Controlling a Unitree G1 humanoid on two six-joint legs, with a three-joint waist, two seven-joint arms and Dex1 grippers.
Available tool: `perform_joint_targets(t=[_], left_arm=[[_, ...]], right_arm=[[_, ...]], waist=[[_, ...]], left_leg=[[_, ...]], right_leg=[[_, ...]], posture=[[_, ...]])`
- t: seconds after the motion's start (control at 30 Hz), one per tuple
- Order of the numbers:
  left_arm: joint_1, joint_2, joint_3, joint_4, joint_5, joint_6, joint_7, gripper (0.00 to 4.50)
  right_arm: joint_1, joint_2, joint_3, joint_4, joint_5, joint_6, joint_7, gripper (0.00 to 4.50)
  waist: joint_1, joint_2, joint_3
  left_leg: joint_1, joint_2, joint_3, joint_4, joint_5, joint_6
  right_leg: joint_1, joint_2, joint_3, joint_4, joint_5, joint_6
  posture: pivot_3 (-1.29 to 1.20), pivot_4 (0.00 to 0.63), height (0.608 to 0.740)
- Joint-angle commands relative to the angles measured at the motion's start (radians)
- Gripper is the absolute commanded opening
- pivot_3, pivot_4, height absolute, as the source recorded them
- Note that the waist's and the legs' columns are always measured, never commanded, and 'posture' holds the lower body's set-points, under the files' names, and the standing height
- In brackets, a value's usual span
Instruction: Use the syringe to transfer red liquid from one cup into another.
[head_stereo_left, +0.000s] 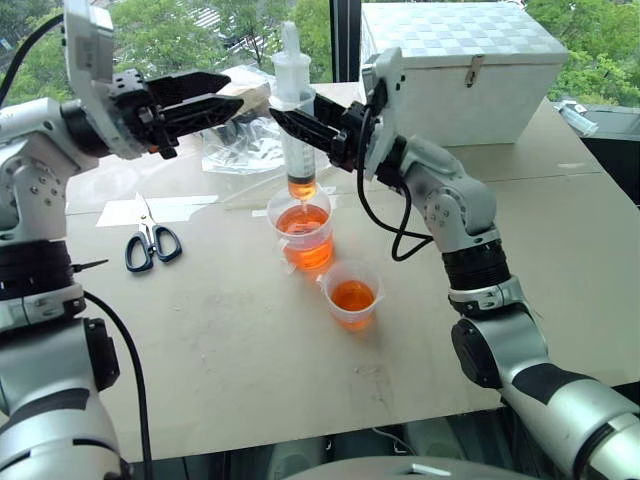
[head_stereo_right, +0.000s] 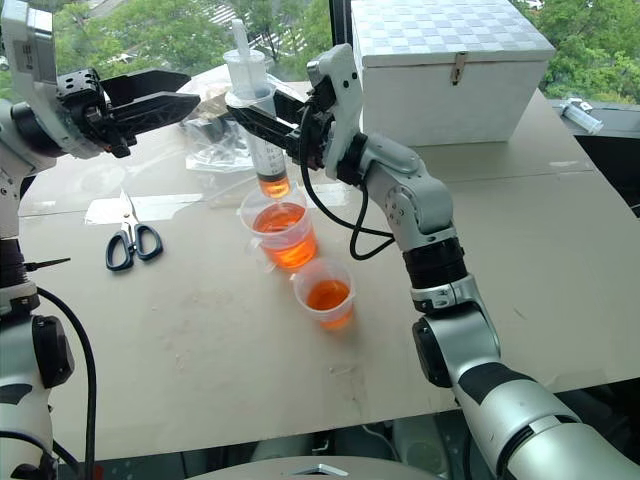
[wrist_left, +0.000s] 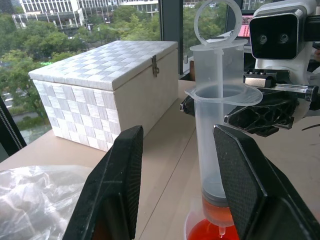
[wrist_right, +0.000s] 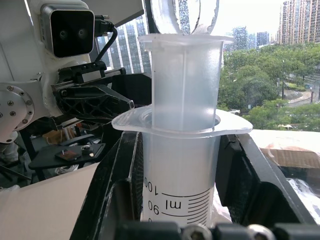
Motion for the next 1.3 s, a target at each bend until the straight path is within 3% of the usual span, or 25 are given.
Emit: perform_joint_targets(t=[0.03,0.43,0.8,1.13,1.3], left_arm=[[0.048,0.029,0.039,-0.066,-0.005,-0.011,0.007,2.22],[0.248,0.0,0.074,-0.222,-0.046,0.038,0.089,2.22],[0.335,0.006,0.11,-0.284,-0.114,0.071,0.095,2.22],[0.255,-0.019,0.067,-0.284,-0.163,0.088,0.082,2.22],[0.168,-0.029,0.037,-0.281,-0.213,0.133,0.046,2.22]], right_arm=[[-0.01,0.001,-0.01,-0.068,0.026,0.009,-0.013,1.5],[0.02,-0.01,-0.018,-0.096,0.043,0.042,-0.035,1.5],[0.027,-0.151,-0.1,-0.301,0.251,0.246,0.011,1.5],[0.184,-0.299,-0.165,-0.514,0.537,0.376,0.102,1.5],[0.277,-0.357,-0.156,-0.591,0.601,0.368,0.141,1.5]], waist=[[-0.001,0.0,0.0],[0.007,0.0,0.0],[0.021,0.0,0.0],[0.03,0.0,0.0],[0.029,0.0,0.0]], left_leg=[[0.0,0.0,0.0,0.0,0.0,0.0],[0.0,0.0,0.0,-0.001,0.0,0.0],[0.0,0.0,0.0,-0.002,0.0,0.0],[0.0,0.0,0.0,-0.002,0.0,0.001],[0.0,0.0,0.0,-0.002,-0.001,0.001]], right_leg=[[0.0,0.0,0.0,0.0,0.0,0.0],[0.0,-0.001,0.001,0.0,0.0,0.0],[0.0,-0.001,0.001,-0.001,0.0,0.0],[0.001,-0.002,0.0,-0.003,0.0,0.0],[0.002,-0.001,0.0,-0.009,0.0,0.0]], posture=[[0.0,0.15,0.74],[0.0,0.15,0.74],[0.0,0.15,0.74],[0.0,0.15,0.74],[0.0,0.15,0.74]])
